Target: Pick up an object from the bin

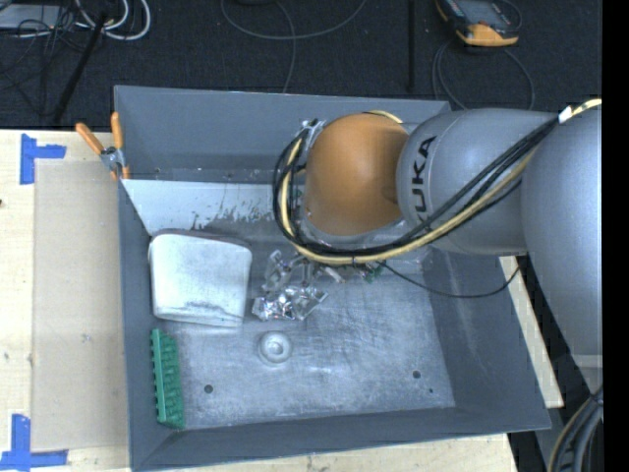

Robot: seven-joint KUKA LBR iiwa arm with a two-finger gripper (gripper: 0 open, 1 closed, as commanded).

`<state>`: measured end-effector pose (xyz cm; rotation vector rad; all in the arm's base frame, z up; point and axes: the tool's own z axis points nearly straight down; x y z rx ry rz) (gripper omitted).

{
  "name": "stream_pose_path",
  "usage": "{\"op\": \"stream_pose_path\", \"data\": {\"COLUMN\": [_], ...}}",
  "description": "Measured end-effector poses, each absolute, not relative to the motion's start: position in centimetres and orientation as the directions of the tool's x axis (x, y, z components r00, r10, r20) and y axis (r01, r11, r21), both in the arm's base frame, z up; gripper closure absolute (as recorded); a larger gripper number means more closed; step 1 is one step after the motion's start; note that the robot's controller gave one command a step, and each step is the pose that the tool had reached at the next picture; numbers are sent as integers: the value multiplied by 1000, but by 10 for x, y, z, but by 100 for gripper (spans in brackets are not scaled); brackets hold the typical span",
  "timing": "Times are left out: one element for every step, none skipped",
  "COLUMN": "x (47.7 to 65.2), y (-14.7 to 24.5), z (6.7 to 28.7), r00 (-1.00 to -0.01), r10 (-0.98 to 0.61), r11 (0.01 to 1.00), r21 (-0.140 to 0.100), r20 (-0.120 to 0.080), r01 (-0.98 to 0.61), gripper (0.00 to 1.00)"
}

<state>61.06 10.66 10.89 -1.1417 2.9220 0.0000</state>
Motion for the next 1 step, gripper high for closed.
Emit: {"op": "stream_pose_path", "data": {"x": [612], "y": [108], "z": [160], "r00": [-737], "r10": [-676], "r11": [737], "r21": [-3], "r20": [-6], "r01": [-676], "gripper": [100]}}
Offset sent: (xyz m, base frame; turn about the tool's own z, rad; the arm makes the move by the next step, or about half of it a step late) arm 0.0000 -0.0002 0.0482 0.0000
